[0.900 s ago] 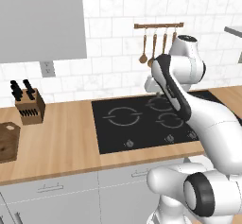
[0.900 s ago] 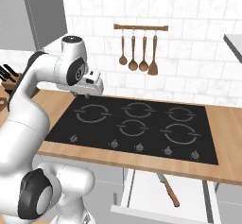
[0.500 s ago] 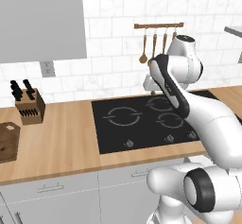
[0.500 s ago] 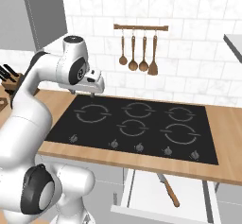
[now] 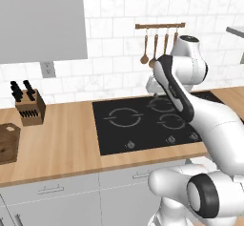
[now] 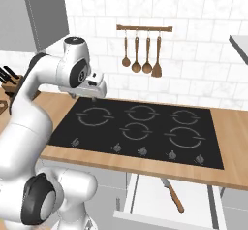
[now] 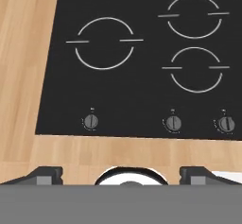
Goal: Pick up the knife from the drawer and place it on the cutting board. Then place the meat from the plate to the cutting board.
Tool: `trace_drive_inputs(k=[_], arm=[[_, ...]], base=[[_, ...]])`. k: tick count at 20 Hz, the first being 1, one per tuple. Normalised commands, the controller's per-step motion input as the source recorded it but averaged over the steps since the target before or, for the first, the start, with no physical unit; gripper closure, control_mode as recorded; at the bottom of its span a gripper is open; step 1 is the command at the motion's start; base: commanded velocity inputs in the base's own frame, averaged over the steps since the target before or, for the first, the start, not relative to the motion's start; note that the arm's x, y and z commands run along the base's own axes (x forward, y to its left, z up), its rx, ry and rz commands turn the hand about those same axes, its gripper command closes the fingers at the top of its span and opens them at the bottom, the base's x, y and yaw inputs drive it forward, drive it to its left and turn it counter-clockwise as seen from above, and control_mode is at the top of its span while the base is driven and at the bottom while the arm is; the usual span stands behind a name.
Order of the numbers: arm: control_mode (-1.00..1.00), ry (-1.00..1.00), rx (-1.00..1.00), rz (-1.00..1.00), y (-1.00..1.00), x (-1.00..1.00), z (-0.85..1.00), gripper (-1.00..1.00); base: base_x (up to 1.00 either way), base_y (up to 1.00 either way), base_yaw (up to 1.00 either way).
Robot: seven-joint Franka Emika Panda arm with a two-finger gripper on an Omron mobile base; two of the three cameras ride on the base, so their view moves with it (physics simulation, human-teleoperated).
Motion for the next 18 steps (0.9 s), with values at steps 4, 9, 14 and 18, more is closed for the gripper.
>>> trace_drive_inputs(k=[4,9,14,18], arm=[[-1.0,0.05,-0.01,0.0,-0.01,-0.83,-0.37,-1.0],[-1.0,0.05,-0.03,0.0,0.0,-0.68,-0.67,-1.0],[-1.0,0.0,-0.01,-0.01,-0.01,-0.38,-0.59,-1.0],[-1.0,-0.01,0.0,-0.05,-0.06,-0.2,-0.49,-1.0]], base=[[0.0,0.0,0.0],[0.0,0.0,0.0],[0.0,0.0,0.0],[0.0,0.0,0.0]])
